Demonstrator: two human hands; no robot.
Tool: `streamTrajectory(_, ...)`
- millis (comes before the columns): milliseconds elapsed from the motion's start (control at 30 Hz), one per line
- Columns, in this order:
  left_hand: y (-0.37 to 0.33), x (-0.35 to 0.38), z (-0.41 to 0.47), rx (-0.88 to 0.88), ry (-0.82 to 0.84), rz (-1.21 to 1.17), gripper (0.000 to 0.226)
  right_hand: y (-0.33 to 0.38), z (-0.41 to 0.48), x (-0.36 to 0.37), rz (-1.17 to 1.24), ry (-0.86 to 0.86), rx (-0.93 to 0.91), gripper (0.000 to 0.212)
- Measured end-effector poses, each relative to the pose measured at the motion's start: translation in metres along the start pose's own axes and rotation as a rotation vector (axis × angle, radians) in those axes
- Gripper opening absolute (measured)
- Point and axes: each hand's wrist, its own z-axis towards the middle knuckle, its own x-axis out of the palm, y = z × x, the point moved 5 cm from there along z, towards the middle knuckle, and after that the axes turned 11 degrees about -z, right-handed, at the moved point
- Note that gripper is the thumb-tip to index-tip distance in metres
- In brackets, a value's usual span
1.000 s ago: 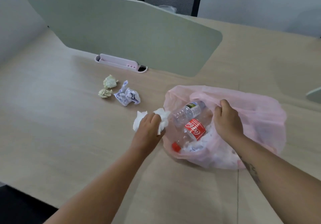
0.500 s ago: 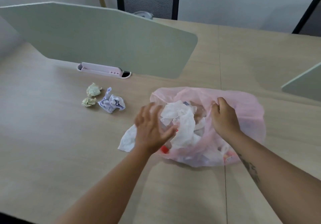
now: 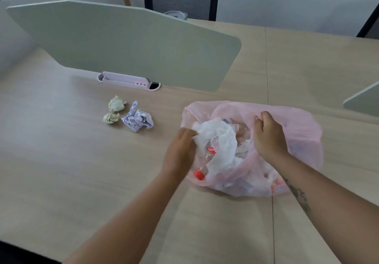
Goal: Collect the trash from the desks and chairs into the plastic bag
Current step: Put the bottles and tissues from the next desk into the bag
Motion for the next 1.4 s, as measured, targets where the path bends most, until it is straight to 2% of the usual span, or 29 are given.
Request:
streamTrajectory(133, -0.055, 0.047, 0.002, 0.123, 0.304, -0.034, 0.052, 0.002, 0.000, -0.005, -0.010, -0.012, -0.023, 0.023)
streamTrajectory(200, -0.060, 0.050, -0.002, 0.273, 0.291, 0.007, 0.069, 0.003, 0.000, -0.005, -0.010, -0.009, -0.046, 0.021)
streamTrajectory(267, -0.040, 0.037, -0.002, 0.323, 0.168, 0.029, 0.073, 0.002, -0.001, -0.003, -0.017, 0.005, -0.043, 0.020)
streamTrajectory(333, -0.002, 0.016, 0.002, 0.228, 0.020, 0.111, 0.063, 0.000, -0.001, 0.001, -0.015, 0.021, -0.018, 0.019)
streamTrajectory(400, 0.042, -0.008, 0.008, 0.023, -0.065, 0.287, 0.062, 0.001, -0.002, 0.006, -0.004, 0.029, -0.005, 0.025)
streamTrajectory(533, 0.110, -0.057, 0.028, -0.322, -0.077, 0.516, 0.084, 0.008, -0.003, 0.022, -0.009, 0.075, -0.015, 0.033)
streamTrajectory(633, 0.136, -0.082, 0.049, -0.432, -0.100, 0.535, 0.101, 0.013, -0.001, 0.033, -0.038, 0.095, -0.058, 0.034)
streamTrajectory(700, 0.148, -0.087, 0.065, -0.457, -0.079, 0.537, 0.100, 0.013, 0.002, 0.037, -0.058, 0.099, -0.062, 0.034)
streamTrajectory(833, 0.157, -0.089, 0.081, -0.348, -0.049, 0.406, 0.054, 0.013, 0.007, 0.041, -0.076, 0.104, -0.056, 0.034)
streamTrajectory(900, 0.150, -0.089, 0.080, -0.273, -0.069, 0.388, 0.041, 0.011, 0.008, 0.041, -0.073, 0.099, -0.049, 0.033)
streamTrajectory(1133, 0.062, -0.062, 0.057, -0.119, -0.200, -0.036, 0.042, 0.004, 0.014, 0.025, -0.034, 0.038, 0.001, 0.030)
streamTrajectory(1267, -0.011, -0.022, 0.035, 0.051, -0.015, -0.213, 0.048, 0.002, 0.012, 0.006, 0.003, -0.003, 0.020, 0.032)
streamTrajectory(1333, -0.035, 0.008, 0.030, 0.111, 0.101, -0.170, 0.052, 0.003, 0.010, -0.005, 0.040, -0.021, 0.031, 0.031)
streamTrajectory(1400, -0.048, 0.039, 0.028, 0.155, 0.221, -0.020, 0.064, 0.004, 0.008, -0.017, 0.061, -0.042, 0.029, 0.026)
